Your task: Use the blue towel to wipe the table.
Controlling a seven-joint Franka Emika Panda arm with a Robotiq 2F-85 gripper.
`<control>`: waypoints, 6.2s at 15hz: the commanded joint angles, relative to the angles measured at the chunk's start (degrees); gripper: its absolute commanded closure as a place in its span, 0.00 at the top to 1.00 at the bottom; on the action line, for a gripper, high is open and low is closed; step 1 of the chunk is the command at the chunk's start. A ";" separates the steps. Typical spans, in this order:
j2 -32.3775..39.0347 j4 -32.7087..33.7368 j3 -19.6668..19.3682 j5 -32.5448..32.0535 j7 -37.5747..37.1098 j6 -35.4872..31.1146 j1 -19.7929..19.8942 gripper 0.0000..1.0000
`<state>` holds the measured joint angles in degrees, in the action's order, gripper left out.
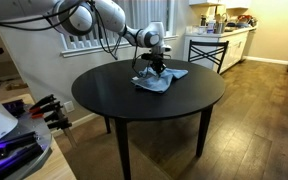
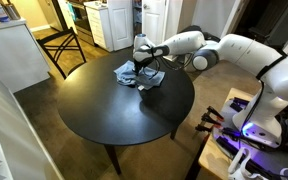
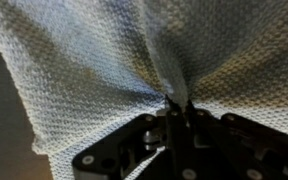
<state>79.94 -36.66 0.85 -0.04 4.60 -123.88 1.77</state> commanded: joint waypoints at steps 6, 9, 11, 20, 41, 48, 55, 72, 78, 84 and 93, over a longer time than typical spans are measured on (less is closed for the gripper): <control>-1.23 -1.50 5.74 -0.15 9.33 7.40 -8.49 0.03; -1.58 -1.52 7.55 -0.08 13.42 9.63 -11.14 0.03; -1.71 -1.71 8.22 -0.30 15.97 11.18 -12.48 0.03; -6.84 -7.25 6.97 -5.26 34.22 20.45 -11.63 0.03; 1.35 8.94 -5.01 -5.53 -2.10 20.60 0.48 0.03; 4.32 11.56 -2.35 -1.20 -20.76 14.29 -5.42 0.03; 4.95 13.08 1.11 -1.68 -8.79 15.89 -14.97 0.03; 4.23 14.46 3.75 4.01 1.72 23.78 1.17 0.03; 5.26 14.59 -0.37 3.37 -6.12 15.05 10.15 0.03; 5.34 14.05 -4.85 1.50 -21.42 9.25 9.58 0.03; 5.52 13.18 -3.38 -0.04 -18.04 12.96 -6.52 0.03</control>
<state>85.46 -23.55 -3.28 1.20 -15.10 -112.42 -2.26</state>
